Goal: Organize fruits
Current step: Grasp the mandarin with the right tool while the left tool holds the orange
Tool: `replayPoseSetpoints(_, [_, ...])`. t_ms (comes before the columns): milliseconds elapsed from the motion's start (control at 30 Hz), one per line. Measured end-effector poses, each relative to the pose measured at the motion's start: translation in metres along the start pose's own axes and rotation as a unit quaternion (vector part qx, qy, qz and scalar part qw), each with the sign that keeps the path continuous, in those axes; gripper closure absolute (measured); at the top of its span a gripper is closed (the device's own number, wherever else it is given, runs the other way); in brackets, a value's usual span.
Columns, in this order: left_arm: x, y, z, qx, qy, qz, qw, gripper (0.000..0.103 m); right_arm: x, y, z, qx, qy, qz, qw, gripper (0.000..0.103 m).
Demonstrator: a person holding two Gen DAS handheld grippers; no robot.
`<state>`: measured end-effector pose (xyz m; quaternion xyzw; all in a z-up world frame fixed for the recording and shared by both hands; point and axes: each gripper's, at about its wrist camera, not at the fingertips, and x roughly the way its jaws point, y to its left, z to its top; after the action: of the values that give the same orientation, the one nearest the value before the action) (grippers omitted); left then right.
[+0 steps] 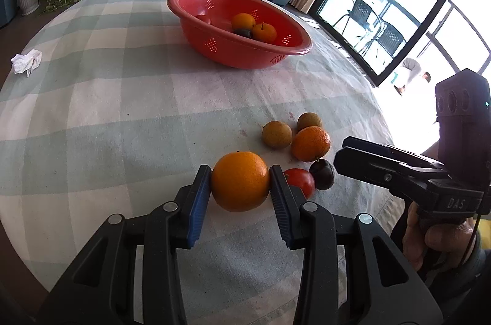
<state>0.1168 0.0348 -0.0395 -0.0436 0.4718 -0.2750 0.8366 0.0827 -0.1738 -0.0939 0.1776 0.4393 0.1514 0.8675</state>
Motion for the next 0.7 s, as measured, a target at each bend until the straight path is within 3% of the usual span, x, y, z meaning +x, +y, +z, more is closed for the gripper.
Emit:
replayPoseSetpoints(233, [-0.003, 0.005, -0.004, -0.004, -0.010, -0.005, 0.9999, 0.067, 0.025, -0.001, 0.008, 0.020, 0.035, -0.010, 0.999, 0.034])
replayPoseSetpoints(700, [0.000, 0.008, -0.005, -0.005, -0.013, -0.009, 0.9999, 0.067, 0.036, -0.004, 0.012, 0.023, 0.042, -0.016, 0.999, 0.057])
